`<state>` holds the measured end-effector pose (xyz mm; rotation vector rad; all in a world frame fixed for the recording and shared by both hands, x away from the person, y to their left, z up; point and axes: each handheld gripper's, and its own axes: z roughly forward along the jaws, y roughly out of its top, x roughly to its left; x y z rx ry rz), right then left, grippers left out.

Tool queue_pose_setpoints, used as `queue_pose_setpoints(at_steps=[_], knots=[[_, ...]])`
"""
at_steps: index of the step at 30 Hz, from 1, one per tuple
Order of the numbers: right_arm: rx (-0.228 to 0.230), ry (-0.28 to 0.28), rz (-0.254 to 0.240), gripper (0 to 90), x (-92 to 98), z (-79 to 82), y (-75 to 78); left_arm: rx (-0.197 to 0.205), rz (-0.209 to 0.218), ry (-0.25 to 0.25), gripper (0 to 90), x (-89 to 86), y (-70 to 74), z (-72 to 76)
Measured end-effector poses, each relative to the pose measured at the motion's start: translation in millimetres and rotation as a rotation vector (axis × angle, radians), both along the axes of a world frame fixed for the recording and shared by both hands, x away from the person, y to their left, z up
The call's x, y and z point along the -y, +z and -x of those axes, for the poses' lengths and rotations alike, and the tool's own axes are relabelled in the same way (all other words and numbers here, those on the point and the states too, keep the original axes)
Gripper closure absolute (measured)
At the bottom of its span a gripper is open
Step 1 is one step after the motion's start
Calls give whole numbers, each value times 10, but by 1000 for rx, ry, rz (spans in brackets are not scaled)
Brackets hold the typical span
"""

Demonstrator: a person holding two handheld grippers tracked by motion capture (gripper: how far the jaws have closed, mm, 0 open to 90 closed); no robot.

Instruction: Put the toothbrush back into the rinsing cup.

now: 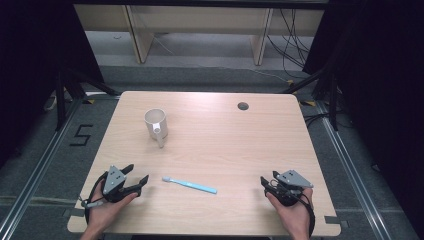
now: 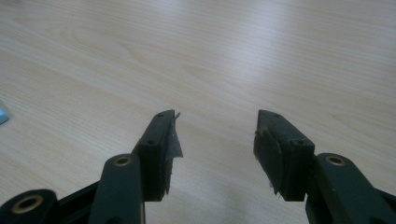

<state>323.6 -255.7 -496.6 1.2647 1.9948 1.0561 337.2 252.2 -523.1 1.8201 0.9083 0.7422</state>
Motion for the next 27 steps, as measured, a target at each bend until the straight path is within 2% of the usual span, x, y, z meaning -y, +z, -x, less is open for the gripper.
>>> queue_pose_setpoints(at_steps=[1,2,3,4,7,8,11,12,13,14,16,17,18,19,21,22,25,27], knots=[[1,-2,3,490,5,1,6,-11,14,16,315,4,-3,11],[-2,1,-6,490,7,3,14,-5,22,17,318,-2,-7,-14],[-2,1,-6,490,7,3,14,-5,22,17,319,-2,-7,-14],[2,-3,0,490,12,7,21,-23,28,19,319,-9,-3,-10],[-3,6,3,490,10,13,29,-16,22,5,322,-17,2,-26],[1,17,13,490,10,13,34,-29,29,17,323,-4,4,-2],[-12,19,11,490,-5,18,42,-14,24,-5,323,-4,12,-12],[-15,33,18,490,-10,10,45,-8,30,-7,323,-1,19,-11],[-23,38,18,490,-23,11,52,-21,26,5,323,-2,34,10],[-28,45,27,489,-38,5,59,-7,32,-10,324,-1,42,-3],[-39,63,41,488,-67,3,85,-16,24,-4,324,-6,67,10],[-39,79,47,488,-82,-3,96,-3,29,-18,324,-7,71,-5],[-49,82,39,487,-107,2,104,-1,23,-24,323,-13,83,-6],[-48,96,50,487,-117,-5,114,-12,29,-11,324,-7,93,15],[-58,107,49,487,-152,-6,122,-3,36,-26,324,2,106,9],[-53,128,70,486,-160,-25,125,-4,29,-26,324,8,118,14],[-72,133,66,486,-183,-28,131,12,26,-55,324,28,147,2],[-72,143,76,485,-202,-41,120,-5,19,-53,325,47,173,24]])
